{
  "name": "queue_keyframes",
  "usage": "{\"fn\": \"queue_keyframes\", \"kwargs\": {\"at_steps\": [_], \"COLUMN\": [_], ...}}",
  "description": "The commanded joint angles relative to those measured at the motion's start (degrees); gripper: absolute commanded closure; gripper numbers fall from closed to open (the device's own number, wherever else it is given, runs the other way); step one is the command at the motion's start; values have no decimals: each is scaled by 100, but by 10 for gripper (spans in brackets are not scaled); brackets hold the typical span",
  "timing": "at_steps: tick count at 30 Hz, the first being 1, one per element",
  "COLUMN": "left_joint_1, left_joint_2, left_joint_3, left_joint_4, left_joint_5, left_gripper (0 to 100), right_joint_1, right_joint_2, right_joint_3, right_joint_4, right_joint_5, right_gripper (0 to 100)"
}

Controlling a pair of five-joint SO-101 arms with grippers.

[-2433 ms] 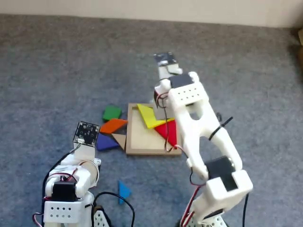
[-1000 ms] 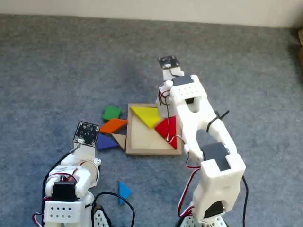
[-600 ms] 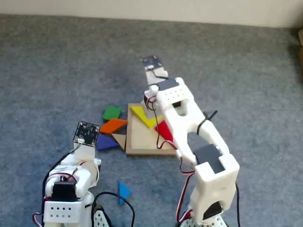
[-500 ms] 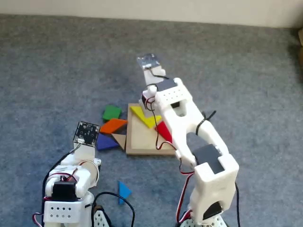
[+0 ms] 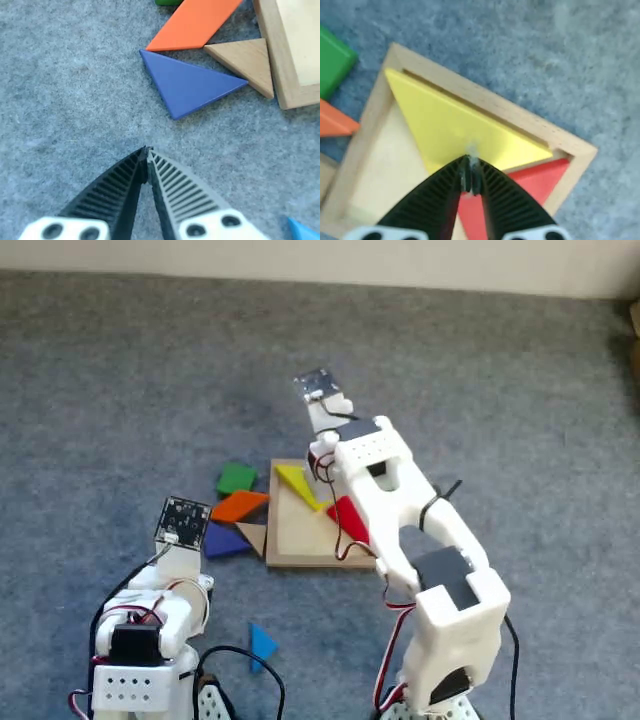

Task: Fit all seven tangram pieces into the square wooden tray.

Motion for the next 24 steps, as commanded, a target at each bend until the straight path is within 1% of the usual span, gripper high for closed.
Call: {"fn": "queue_keyframes", "kwargs": {"at_steps": [1, 6, 10, 13, 16, 20, 24], "left_joint_1": [66, 66, 66, 66, 66, 66, 66], "left_joint_2": [-110, -110, -110, -110, -110, -110, -110], "left_joint_3": [127, 127, 127, 127, 127, 127, 127], "left_joint_4": [18, 18, 18, 18, 18, 18, 18], "left_joint_5": [-44, -44, -44, -44, -44, -44, -44], "left_gripper": [993, 993, 993, 993, 993, 993, 993], "right_joint_1": [409, 611, 629, 602, 593, 593, 180], "right_joint_2": [-75, -136, -171, -602, -1262, -2097, -2545], "right_joint_3": [22, -22, -75, -286, -48, 699, 1657], "right_joint_4": [-4, 13, 690, 848, 796, -4, -1376], "right_joint_5": [756, 774, 747, 738, 615, -53, -202], "right_gripper": [988, 988, 988, 988, 988, 988, 988]}}
